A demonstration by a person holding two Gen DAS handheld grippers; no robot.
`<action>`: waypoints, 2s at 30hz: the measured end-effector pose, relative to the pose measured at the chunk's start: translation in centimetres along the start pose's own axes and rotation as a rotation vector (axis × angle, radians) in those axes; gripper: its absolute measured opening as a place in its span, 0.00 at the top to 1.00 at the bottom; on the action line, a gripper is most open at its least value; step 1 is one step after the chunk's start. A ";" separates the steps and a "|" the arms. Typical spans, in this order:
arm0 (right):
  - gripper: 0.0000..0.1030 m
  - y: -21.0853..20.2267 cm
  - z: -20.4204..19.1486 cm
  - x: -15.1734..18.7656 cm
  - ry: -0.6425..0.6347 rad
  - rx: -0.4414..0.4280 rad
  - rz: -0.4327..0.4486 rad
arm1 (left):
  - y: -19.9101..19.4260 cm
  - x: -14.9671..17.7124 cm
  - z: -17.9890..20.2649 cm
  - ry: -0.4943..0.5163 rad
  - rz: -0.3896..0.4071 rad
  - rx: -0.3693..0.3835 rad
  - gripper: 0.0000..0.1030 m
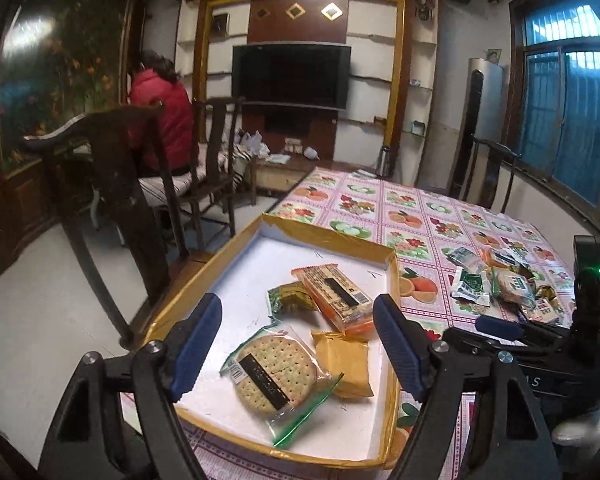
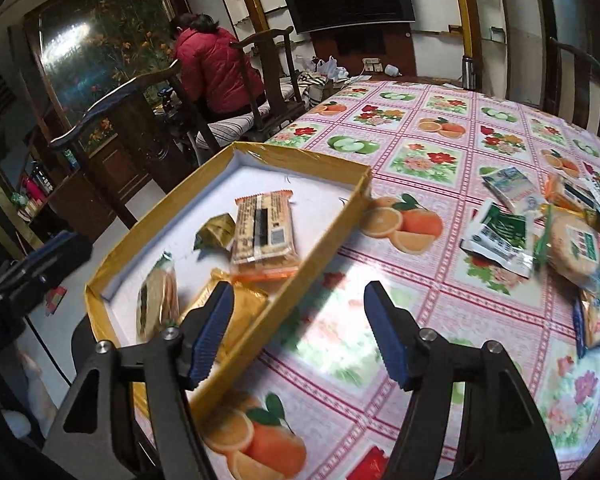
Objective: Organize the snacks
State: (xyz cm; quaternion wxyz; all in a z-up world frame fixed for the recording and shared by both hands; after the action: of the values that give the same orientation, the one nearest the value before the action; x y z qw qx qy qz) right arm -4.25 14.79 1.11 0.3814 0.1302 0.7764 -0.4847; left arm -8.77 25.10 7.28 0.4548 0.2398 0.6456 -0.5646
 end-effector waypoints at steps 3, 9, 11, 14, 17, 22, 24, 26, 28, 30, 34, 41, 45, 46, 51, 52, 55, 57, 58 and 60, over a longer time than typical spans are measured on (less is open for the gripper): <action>0.32 -0.9 1.0 1.5 0.040 -0.008 -0.024 | -2.7 0.0 -0.1 0.023 0.104 -0.099 0.23; 0.32 1.8 -0.1 0.9 0.131 -0.046 -0.092 | -6.1 0.6 -0.9 0.082 0.259 -0.202 0.21; 0.32 2.6 -0.9 1.2 0.117 -0.032 -0.108 | -6.4 0.9 -1.5 0.093 0.280 -0.208 0.20; 0.32 4.1 -1.6 1.6 0.082 0.022 -0.126 | -5.9 1.0 -2.6 0.101 0.260 -0.208 0.19; 0.32 5.5 -2.1 2.5 0.054 0.081 -0.160 | -5.4 1.1 -3.7 0.090 0.232 -0.202 0.19; 0.31 7.2 -1.9 4.1 -0.002 0.171 -0.204 | -5.0 1.4 -4.1 0.135 0.196 -0.227 0.19; 0.30 7.2 -1.8 4.5 0.002 0.166 -0.200 | -5.0 1.3 -3.8 0.151 0.195 -0.231 0.19; 0.28 6.9 -1.9 4.7 -0.026 0.195 -0.194 | -5.1 1.4 -3.2 0.168 0.201 -0.239 0.19; 0.28 6.8 -2.1 5.1 -0.061 0.223 -0.210 | -5.1 1.6 -2.4 0.176 0.197 -0.236 0.19; 0.28 6.5 -2.1 5.5 -0.057 0.213 -0.227 | -5.1 1.6 -1.7 0.177 0.190 -0.226 0.19; 0.27 5.4 -2.4 6.5 -0.069 0.210 -0.226 | -5.0 1.4 -0.8 0.171 0.168 -0.190 0.19; 0.27 1.0 -1.1 6.3 0.007 0.038 -0.108 | -3.7 -2.8 2.1 0.022 0.012 0.206 0.18; 0.26 -4.6 5.3 3.7 0.074 0.074 0.023 | -4.0 -4.1 5.4 -0.036 -0.002 0.444 0.05; 0.25 -5.8 7.5 3.2 0.089 0.107 0.044 | -3.7 -3.2 6.6 -0.045 -0.063 0.511 0.04; 0.25 -10.0 18.9 0.8 0.188 0.294 0.092 | -1.2 1.3 9.8 -0.055 -0.232 0.504 0.05; 0.25 -10.4 20.4 0.1 0.195 0.313 0.093 | -1.2 1.8 10.0 -0.065 -0.239 0.507 0.05; 0.25 -9.6 23.1 -2.2 0.182 0.353 0.068 | -1.7 2.3 10.2 -0.054 -0.230 0.488 0.05; 0.25 -7.8 24.3 -3.6 0.189 0.361 0.035 | -2.2 2.2 10.1 -0.021 -0.209 0.457 0.05; 0.25 -6.9 24.6 -4.3 0.185 0.372 0.022 | -2.2 2.1 10.1 -0.010 -0.200 0.444 0.05; 0.27 -4.8 25.1 -5.8 0.171 0.414 0.000 | -2.5 2.1 9.8 0.005 -0.186 0.424 0.05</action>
State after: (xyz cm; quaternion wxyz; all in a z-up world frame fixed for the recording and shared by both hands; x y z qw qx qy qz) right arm 8.58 -8.00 2.40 0.2795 0.2465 0.6896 -0.6210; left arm -8.70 14.79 7.25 0.3387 0.2706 0.5331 -0.7266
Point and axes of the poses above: each gripper's, at about its wrist camera, not at the fingertips, and y roughly the way its jaws point, z to its right, x to its underside, the point moved 8 cm from there along y, roughly the way its jaws point, and after that the axes turned 3 degrees about -x, right-handed, at the moved point
